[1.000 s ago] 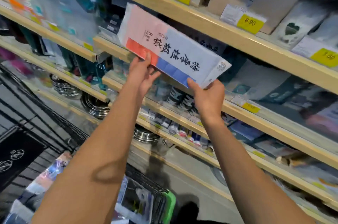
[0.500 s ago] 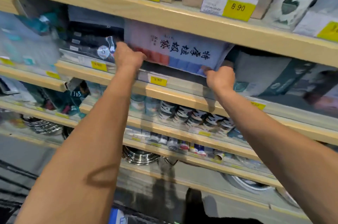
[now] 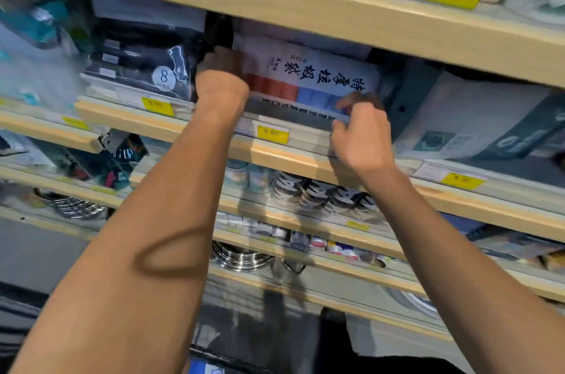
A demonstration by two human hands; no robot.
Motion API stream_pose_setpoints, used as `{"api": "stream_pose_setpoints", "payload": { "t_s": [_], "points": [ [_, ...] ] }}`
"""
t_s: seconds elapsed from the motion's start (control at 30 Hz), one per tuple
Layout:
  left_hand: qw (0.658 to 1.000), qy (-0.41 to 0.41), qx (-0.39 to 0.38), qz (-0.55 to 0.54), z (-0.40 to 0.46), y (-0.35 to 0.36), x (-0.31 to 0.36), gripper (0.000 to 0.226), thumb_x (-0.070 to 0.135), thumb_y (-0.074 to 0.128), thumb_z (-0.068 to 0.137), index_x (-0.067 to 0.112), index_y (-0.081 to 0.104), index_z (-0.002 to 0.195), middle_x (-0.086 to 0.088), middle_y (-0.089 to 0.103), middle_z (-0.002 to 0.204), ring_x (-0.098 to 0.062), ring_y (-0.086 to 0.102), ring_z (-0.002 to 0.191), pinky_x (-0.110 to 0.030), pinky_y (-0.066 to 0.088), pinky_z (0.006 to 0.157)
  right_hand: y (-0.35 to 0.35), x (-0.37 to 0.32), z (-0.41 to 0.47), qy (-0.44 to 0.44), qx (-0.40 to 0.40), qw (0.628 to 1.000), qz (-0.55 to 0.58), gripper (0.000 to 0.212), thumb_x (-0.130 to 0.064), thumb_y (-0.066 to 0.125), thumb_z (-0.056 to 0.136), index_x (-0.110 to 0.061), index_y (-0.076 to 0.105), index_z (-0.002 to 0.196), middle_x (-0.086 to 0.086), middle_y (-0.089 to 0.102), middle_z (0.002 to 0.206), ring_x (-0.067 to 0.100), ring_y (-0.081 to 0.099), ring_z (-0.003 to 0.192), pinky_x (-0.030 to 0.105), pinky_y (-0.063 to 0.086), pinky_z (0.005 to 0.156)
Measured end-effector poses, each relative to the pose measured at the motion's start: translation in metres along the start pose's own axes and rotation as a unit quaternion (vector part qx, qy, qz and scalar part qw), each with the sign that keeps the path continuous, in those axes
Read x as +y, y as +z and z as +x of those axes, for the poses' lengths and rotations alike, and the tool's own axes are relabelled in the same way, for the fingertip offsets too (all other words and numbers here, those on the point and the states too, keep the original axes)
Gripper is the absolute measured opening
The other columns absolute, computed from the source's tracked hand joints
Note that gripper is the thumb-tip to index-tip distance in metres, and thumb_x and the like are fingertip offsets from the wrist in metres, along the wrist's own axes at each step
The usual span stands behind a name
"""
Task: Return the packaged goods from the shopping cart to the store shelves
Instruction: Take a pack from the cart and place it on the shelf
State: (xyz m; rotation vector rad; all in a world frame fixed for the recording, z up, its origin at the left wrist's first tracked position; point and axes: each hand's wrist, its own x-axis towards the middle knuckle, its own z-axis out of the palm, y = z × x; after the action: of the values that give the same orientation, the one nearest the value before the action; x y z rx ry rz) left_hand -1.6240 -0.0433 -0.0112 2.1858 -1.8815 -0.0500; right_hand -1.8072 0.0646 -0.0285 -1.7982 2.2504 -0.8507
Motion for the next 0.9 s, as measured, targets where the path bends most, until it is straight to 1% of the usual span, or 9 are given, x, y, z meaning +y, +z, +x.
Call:
{"api": "stream_pose_setpoints", "payload": {
  "t_s": [0.1, 0.23, 0.3, 0.47, 0.57, 0.63, 0.73, 0.8, 0.9],
  "points": [
    [1.000, -0.003, 0.004, 0.018, 0.010, -0.001, 0.003, 0.037, 0.002, 0.038, 0.103, -0.007, 0.041, 0.139, -0.024, 0.047, 0.143, -0.038, 0.044, 0.135, -0.044, 0.039, 0.106, -0.006, -0.010, 0.033, 0.033, -0.083, 0.996, 0.005, 0.032, -0.011, 0.048, 0.092, -0.013, 0.067, 0.118, 0.010, 0.061, 0.127, 0.031, 0.060, 0.111, 0.028, 0.045, 0.093],
    [1.000, 0.014, -0.012, 0.009, 0.025, -0.001, 0.006, 0.039, 0.016, 0.042, 0.104, -0.003, 0.044, 0.138, -0.023, 0.050, 0.142, -0.038, 0.046, 0.134, -0.045, 0.042, 0.104, -0.013, -0.011, 0.053, 0.100, -0.140, 0.984, 0.043, 0.021, -0.014, 0.063, 0.082, -0.007, 0.075, 0.098, 0.012, 0.073, 0.103, 0.030, 0.069, 0.097, 0.039, 0.058, 0.090],
    [0.999, 0.014, -0.031, 0.000, 0.032, -0.003, 0.006, 0.041, 0.023, 0.042, 0.104, -0.001, 0.049, 0.137, -0.023, 0.052, 0.141, -0.040, 0.048, 0.132, -0.044, 0.043, 0.103, -0.008, -0.009, 0.049, 0.115, -0.171, 0.976, 0.067, 0.029, -0.021, 0.065, 0.067, -0.009, 0.076, 0.091, 0.011, 0.075, 0.096, 0.029, 0.070, 0.092, 0.043, 0.058, 0.089],
    [0.994, 0.043, -0.102, -0.003, 0.036, -0.008, 0.010, 0.043, 0.014, 0.045, 0.099, -0.006, 0.047, 0.137, -0.027, 0.053, 0.138, -0.043, 0.054, 0.125, -0.047, 0.046, 0.102, 0.000, -0.002, 0.037, 0.107, -0.148, 0.980, 0.082, 0.033, -0.015, 0.045, 0.086, -0.007, 0.074, 0.101, 0.007, 0.073, 0.103, 0.026, 0.066, 0.097, 0.037, 0.054, 0.090],
    [0.990, 0.062, -0.127, 0.031, 0.033, -0.016, 0.013, 0.042, 0.004, 0.050, 0.095, -0.009, 0.048, 0.134, -0.027, 0.053, 0.138, -0.041, 0.053, 0.126, -0.043, 0.045, 0.098, 0.006, 0.001, 0.036, 0.099, -0.141, 0.982, 0.073, 0.029, -0.018, 0.047, 0.093, -0.008, 0.071, 0.105, 0.008, 0.069, 0.103, 0.026, 0.061, 0.093, 0.031, 0.044, 0.074],
    [0.987, 0.075, -0.127, 0.066, 0.032, -0.020, 0.015, 0.042, 0.000, 0.049, 0.094, -0.009, 0.048, 0.135, -0.028, 0.050, 0.139, -0.042, 0.050, 0.127, -0.040, 0.043, 0.092, 0.010, 0.001, 0.037, 0.091, -0.144, 0.983, 0.071, 0.027, -0.023, 0.049, 0.093, -0.012, 0.068, 0.108, 0.008, 0.069, 0.106, 0.027, 0.061, 0.095, 0.031, 0.043, 0.076],
    [0.985, 0.081, -0.141, 0.055, 0.034, -0.019, 0.016, 0.061, 0.004, 0.049, 0.098, -0.009, 0.022, 0.151, -0.032, 0.026, 0.155, -0.047, 0.032, 0.139, -0.047, 0.035, 0.108, 0.009, 0.001, 0.038, 0.087, -0.161, 0.979, 0.088, 0.027, -0.030, 0.051, 0.093, -0.014, 0.068, 0.107, 0.006, 0.072, 0.103, 0.025, 0.065, 0.098, 0.035, 0.052, 0.086],
    [0.987, 0.057, -0.147, 0.008, 0.037, -0.013, 0.012, 0.078, 0.006, 0.057, 0.096, -0.008, 0.006, 0.153, -0.031, 0.014, 0.159, -0.046, 0.022, 0.145, -0.046, 0.030, 0.114, 0.007, 0.003, 0.039, 0.086, -0.170, 0.976, 0.104, 0.026, -0.033, 0.054, 0.092, -0.015, 0.069, 0.103, 0.006, 0.073, 0.099, 0.024, 0.068, 0.095, 0.041, 0.054, 0.092],
    [0.984, -0.039, -0.128, -0.122, 0.044, -0.001, 0.005, 0.093, 0.008, 0.063, 0.092, -0.004, -0.006, 0.154, -0.023, 0.026, 0.158, -0.037, 0.030, 0.145, -0.038, 0.031, 0.115, 0.006, 0.003, 0.040, 0.079, -0.184, 0.975, 0.093, 0.027, -0.035, 0.055, 0.093, -0.014, 0.070, 0.101, 0.007, 0.072, 0.099, 0.025, 0.067, 0.095, 0.038, 0.053, 0.092]
  ]
}}
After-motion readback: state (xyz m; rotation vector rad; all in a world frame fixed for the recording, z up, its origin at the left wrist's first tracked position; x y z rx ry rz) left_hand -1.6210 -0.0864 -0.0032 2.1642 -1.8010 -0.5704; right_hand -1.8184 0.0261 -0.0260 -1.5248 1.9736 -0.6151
